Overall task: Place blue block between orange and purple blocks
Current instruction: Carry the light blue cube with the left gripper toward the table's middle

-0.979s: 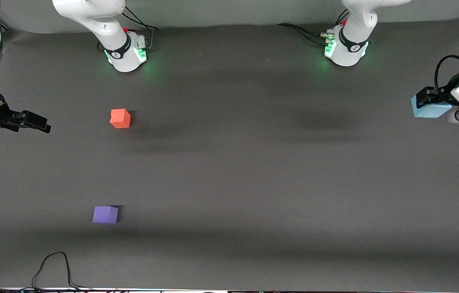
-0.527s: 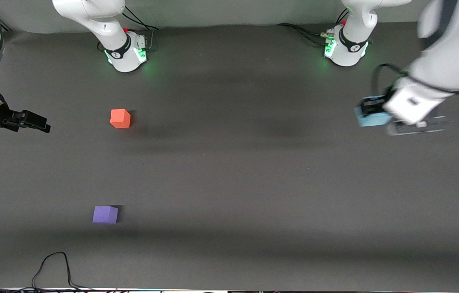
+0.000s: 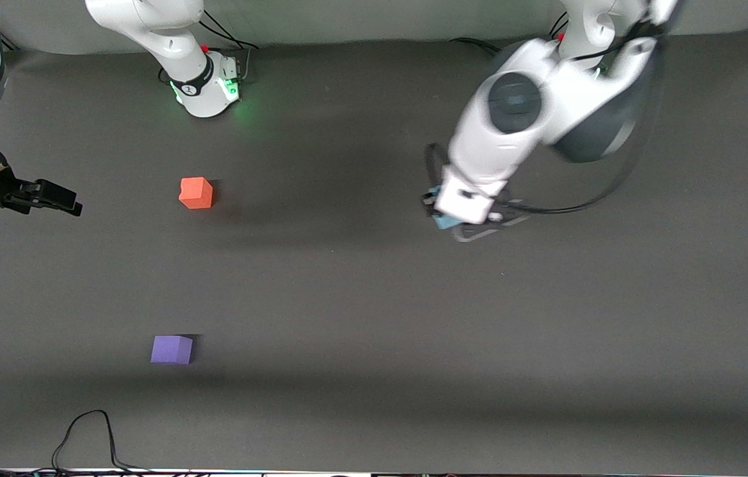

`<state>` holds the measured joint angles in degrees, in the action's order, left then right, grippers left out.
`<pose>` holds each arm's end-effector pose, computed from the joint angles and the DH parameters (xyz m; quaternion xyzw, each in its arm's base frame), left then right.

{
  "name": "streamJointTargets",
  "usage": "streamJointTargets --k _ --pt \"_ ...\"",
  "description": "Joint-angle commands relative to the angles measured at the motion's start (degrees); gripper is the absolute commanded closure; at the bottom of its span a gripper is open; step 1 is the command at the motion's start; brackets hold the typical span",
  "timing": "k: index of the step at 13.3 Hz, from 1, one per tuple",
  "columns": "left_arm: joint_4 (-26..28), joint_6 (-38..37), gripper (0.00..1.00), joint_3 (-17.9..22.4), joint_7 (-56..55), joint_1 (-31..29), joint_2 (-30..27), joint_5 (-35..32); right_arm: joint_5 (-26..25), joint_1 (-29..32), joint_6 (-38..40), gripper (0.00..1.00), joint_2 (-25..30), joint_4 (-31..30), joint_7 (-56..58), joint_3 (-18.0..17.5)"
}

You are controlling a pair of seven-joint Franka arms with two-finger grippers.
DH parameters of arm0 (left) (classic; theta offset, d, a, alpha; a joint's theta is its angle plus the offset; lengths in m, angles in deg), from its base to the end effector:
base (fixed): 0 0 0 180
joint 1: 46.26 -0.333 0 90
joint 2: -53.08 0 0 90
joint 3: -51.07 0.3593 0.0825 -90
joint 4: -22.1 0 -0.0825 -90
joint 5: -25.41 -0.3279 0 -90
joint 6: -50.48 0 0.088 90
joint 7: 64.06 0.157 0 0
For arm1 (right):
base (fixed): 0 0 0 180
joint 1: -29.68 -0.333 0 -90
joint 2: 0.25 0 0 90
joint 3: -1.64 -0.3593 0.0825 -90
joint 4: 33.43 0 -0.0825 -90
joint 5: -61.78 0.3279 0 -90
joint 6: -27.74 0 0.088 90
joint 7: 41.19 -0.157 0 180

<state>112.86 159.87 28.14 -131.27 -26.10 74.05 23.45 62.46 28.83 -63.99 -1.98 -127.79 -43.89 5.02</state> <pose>0.4759 -0.3969 0.4487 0.9753 0.2142 -0.0477 0.0259 0.5035 -0.0200 0.5737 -0.9982 0.0460 0.0380 0.0050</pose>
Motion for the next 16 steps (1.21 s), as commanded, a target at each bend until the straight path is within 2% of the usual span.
streamJointTargets --k 1,3,6,8,11,13,14,15,16 --pt "-3.1 4.8 0.73 0.8 -8.4 7.1 7.4 -2.6 0.0 -0.2 0.9 0.00 0.3 0.6 1.2 0.3" --pt "-5.3 6.9 0.73 1.1 -12.7 10.9 12.5 -5.1 0.0 -0.2 0.9 0.00 0.3 0.6 1.2 0.3" --pt "-14.7 6.9 0.72 2.0 -21.3 16.2 23.6 -11.6 0.0 -0.2 0.9 0.00 0.4 0.6 1.2 0.3" --pt "-19.3 7.1 0.72 3.6 -22.4 19.2 28.9 -13.1 0.0 -0.2 1.1 0.00 0.4 0.7 1.2 0.3" --pt "-27.3 6.5 0.70 10.7 -22.9 26.7 35.6 -13.0 0.0 -0.2 1.1 0.00 0.5 0.7 1.2 0.4" --pt "-28.8 6.0 0.70 11.6 -22.9 27.7 37.2 -12.9 0.0 -0.2 1.1 0.00 0.5 0.9 1.2 0.4" --pt "-28.8 5.9 0.56 11.6 -23.0 27.7 37.2 -12.9 0.0 -0.2 1.1 0.00 0.5 0.9 1.2 0.4" --pt "-28.6 5.7 0.08 11.6 -22.9 27.7 37.1 -12.9 0.0 -0.2 1.1 0.00 0.5 0.9 1.2 0.3" --pt "-28.4 5.3 0.00 11.6 -22.7 27.7 36.9 -13.1 0.0 -0.3 1.1 0.00 0.5 0.9 1.1 0.3"
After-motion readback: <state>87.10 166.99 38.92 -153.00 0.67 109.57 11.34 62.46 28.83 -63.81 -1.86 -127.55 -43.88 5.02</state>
